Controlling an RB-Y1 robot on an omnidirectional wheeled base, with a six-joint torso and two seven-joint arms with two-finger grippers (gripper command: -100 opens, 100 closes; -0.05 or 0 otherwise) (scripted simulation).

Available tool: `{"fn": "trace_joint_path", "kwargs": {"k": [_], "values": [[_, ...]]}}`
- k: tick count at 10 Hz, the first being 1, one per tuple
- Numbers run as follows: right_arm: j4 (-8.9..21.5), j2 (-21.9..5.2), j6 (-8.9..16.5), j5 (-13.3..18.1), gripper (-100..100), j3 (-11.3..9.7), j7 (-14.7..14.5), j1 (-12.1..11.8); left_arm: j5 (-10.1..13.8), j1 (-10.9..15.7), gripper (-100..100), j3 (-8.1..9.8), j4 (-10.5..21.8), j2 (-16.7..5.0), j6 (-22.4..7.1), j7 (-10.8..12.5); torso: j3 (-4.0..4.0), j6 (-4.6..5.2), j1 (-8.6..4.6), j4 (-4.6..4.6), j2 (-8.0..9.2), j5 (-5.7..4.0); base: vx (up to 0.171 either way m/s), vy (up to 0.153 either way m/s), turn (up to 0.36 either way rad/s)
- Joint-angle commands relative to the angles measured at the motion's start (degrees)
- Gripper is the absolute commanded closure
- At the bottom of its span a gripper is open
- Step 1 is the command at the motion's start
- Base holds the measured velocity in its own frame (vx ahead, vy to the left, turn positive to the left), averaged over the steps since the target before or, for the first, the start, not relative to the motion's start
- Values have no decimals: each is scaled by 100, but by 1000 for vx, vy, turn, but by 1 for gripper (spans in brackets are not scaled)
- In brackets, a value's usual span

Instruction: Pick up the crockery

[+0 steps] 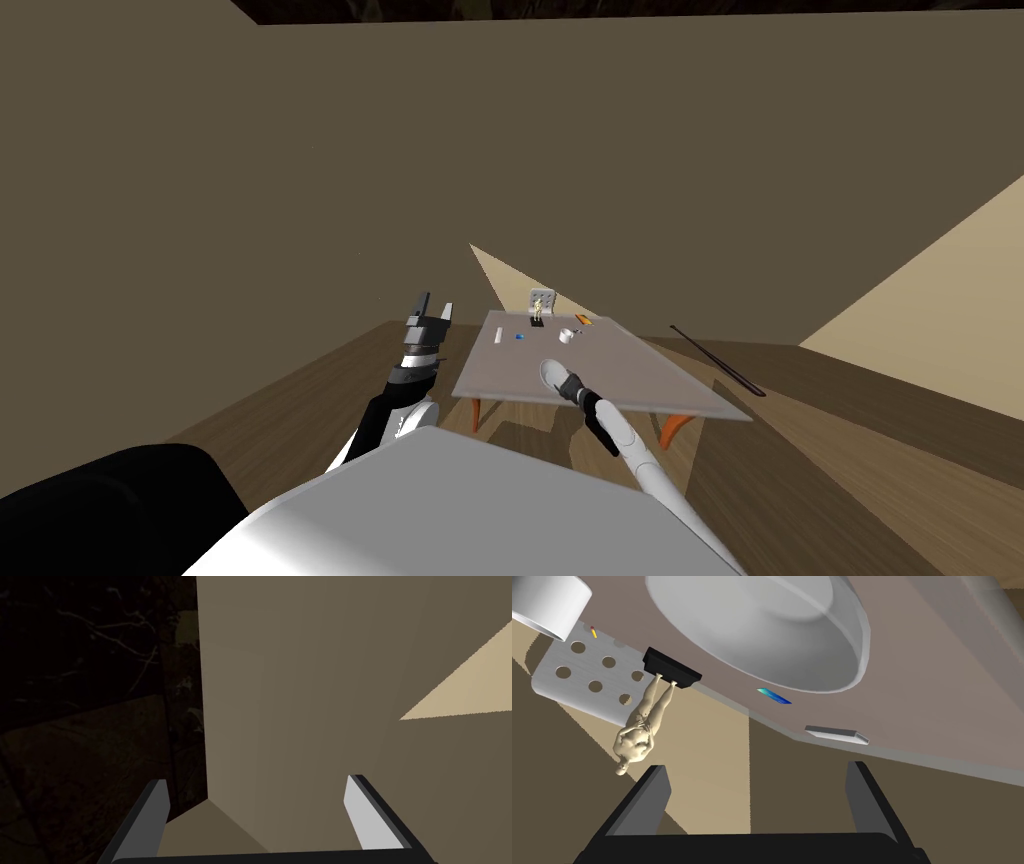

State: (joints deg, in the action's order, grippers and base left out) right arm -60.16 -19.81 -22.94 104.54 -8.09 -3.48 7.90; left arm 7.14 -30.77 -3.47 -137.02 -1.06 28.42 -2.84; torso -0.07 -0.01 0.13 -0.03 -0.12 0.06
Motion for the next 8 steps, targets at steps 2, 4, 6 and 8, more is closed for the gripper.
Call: {"fn": "trace_joint_path", "kwargs": {"k": [2,4,6,8], "values": [[341,-64,-49,363,-100,-47,18,161,0,0,0,0,0,0,0,0,-2,-1,7,0,-5,2,24,68,10],[647,-103,-86,622,-100,-84,-25,313,0,0,0,0,0,0,0,0,2,1,-5,1,3,0,7,42,9],[888,-137,-125,912,-100,-121,-64,455,0,0,0,0,0,0,0,0,1,1,1,0,1,1,16,59,14],[948,-137,-125,973,-100,-121,-64,455,0,0,0,0,0,0,0,0,0,0,0,0,-1,1,14,35,5]]}}
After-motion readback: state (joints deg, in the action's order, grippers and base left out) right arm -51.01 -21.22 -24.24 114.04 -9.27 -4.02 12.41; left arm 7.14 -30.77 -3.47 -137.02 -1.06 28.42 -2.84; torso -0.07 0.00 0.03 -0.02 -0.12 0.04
